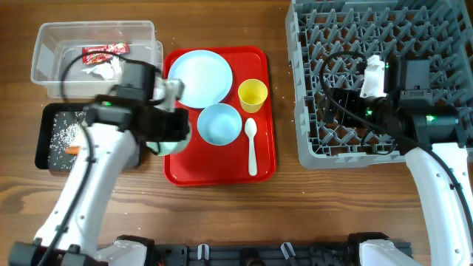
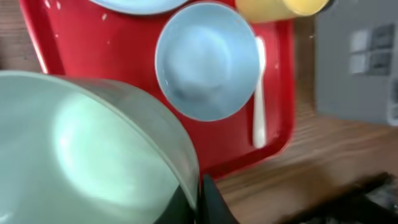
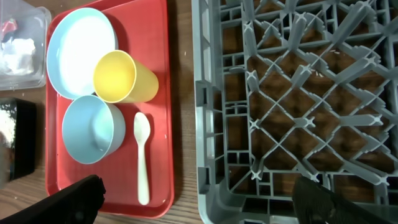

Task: Sort waste into correct bins and load items into the dishwasher rack
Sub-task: 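Lift the green bowl with the left gripper and tip scrap onto black tray, then set the green bowl back on the red tray and grasp the yellow cup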

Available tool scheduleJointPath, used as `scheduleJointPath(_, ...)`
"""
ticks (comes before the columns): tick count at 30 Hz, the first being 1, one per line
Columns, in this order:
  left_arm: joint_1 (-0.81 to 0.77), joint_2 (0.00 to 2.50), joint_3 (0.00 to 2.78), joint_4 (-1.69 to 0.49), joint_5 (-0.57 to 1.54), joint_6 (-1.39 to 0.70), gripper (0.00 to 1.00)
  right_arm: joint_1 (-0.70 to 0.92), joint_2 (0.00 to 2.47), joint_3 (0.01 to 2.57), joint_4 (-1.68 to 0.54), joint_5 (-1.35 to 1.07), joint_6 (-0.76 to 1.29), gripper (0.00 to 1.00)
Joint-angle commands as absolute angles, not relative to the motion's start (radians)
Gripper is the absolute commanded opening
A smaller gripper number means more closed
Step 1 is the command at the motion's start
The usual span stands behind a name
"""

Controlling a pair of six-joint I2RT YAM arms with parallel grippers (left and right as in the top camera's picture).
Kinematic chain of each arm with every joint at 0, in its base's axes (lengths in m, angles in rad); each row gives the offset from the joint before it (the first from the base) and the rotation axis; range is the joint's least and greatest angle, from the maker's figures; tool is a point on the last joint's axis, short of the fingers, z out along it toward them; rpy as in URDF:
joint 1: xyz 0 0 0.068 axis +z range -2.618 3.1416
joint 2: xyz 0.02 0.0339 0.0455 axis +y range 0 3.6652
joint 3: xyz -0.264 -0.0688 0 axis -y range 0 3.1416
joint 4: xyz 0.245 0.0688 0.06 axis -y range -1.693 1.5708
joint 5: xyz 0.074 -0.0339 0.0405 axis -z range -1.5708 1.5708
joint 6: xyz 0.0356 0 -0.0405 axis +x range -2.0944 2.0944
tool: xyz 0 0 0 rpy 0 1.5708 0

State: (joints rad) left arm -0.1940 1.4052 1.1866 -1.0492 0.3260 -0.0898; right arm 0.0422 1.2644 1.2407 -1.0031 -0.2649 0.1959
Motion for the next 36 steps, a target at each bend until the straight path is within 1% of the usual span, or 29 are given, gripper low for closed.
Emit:
scheduleJointPath(1, -0.376, 1.474, 1.098, -0.984, 0.130, -0.230, 0.04, 0.043, 1.273, 1.255, -1.000, -0.263, 0.184, 1.00)
scheduleJointPath(3, -0.477, 1.530, 1.055, -0.942, 0.074, -0.274, 0.04, 0.043, 1.273, 1.254, -1.000, -0.261, 0.183, 1.00)
scheduleJointPath(7, -0.581, 1.618, 1.048, -0.931, -0.019, -0.279, 0.04, 0.048, 1.273, 1.254, -1.002, -0.259, 0.184, 1.00)
scheduleJointPath(8, -0.588, 1.629, 1.047, -0.931, -0.035, -0.278, 0.09, 0.048, 1.273, 1.254, -1.003, -0.259, 0.183, 1.00)
scheduleJointPath(9, -0.591, 1.634, 1.047, -0.931, -0.044, -0.278, 0.15, 0.048, 1.273, 1.254, -1.003, -0.259, 0.183, 1.00)
scheduleJointPath(10, -0.592, 1.642, 1.047, -0.932, -0.048, -0.278, 0.24, 0.048, 1.273, 1.254, -1.003, -0.259, 0.184, 1.00)
scheduleJointPath(11, -0.592, 1.646, 1.047, -0.931, -0.047, -0.278, 0.37, 0.048, 1.273, 1.254, -1.003, -0.259, 0.183, 1.00)
scheduleJointPath(12, -0.592, 1.649, 1.047, -0.931, -0.048, -0.278, 0.45, 0.048, 1.273, 1.254, -0.999, -0.259, 0.183, 1.00)
scheduleJointPath(13, -0.592, 1.649, 1.047, -0.931, -0.047, -0.278, 0.50, 0.048, 1.273, 1.254, -0.995, -0.259, 0.184, 1.00)
scheduleJointPath(15, -0.592, 1.649, 1.048, -0.923, -0.047, -0.278, 0.55, 0.048, 1.273, 1.255, -0.982, -0.260, 0.183, 1.00)
scheduleJointPath(16, -0.592, 1.647, 1.081, -0.927, -0.046, -0.295, 0.58, 0.048, 1.273, 1.255, -0.965, -0.262, 0.183, 1.00)
scheduleJointPath(17, -0.592, 1.646, 1.165, -0.967, -0.046, -0.296, 0.59, 0.048, 1.273, 1.254, -0.952, -0.263, 0.184, 1.00)
scheduleJointPath(18, -0.592, 1.647, 1.269, -1.008, -0.046, -0.293, 0.64, 0.048, 1.273, 1.254, -0.941, -0.263, 0.184, 1.00)
scheduleJointPath(19, -0.592, 1.648, 1.371, -1.030, -0.046, -0.284, 0.74, 0.048, 1.273, 1.254, -0.936, -0.263, 0.184, 1.00)
scheduleJointPath(20, -0.591, 1.650, 1.454, -1.034, -0.047, -0.260, 0.79, 0.048, 1.273, 1.254, -0.935, -0.263, 0.184, 1.00)
scheduleJointPath(21, -0.586, 1.658, 1.528, -1.023, -0.047, -0.229, 0.83, 0.048, 1.273, 1.254, -0.936, -0.263, 0.183, 1.00)
scheduleJointPath(24, -0.506, 1.821, 1.714, -0.954, -0.040, -0.133, 0.84, 0.048, 1.273, 1.254, -0.958, -0.262, 0.183, 1.00)
scheduleJointPath(26, -0.466, 1.951, 1.781, -0.942, -0.022, -0.109, 0.82, 0.048, 1.273, 1.254, -0.968, -0.262, 0.183, 1.00)
scheduleJointPath(28, -0.446, 2.044, 1.800, -0.910, 0.065, -0.077, 0.79, 0.048, 1.273, 1.254, -0.973, -0.262, 0.183, 1.00)
scheduleJointPath(32, -0.468, 2.115, 1.799, -0.889, 0.071, -0.074, 0.72, 0.048, 1.273, 1.254, -0.973, -0.262, 0.186, 1.00)
scheduleJointPath(35, -0.483, 2.157, 1.799, -0.890, 0.071, -0.075, 0.59, 0.048, 1.273, 1.254, -0.972, -0.262, 0.186, 1.00)
scheduleJointPath(36, -0.488, 2.172, 1.799, -0.890, 0.071, -0.075, 0.51, 0.048, 1.274, 1.254, -0.971, -0.262, 0.186, 1.00)
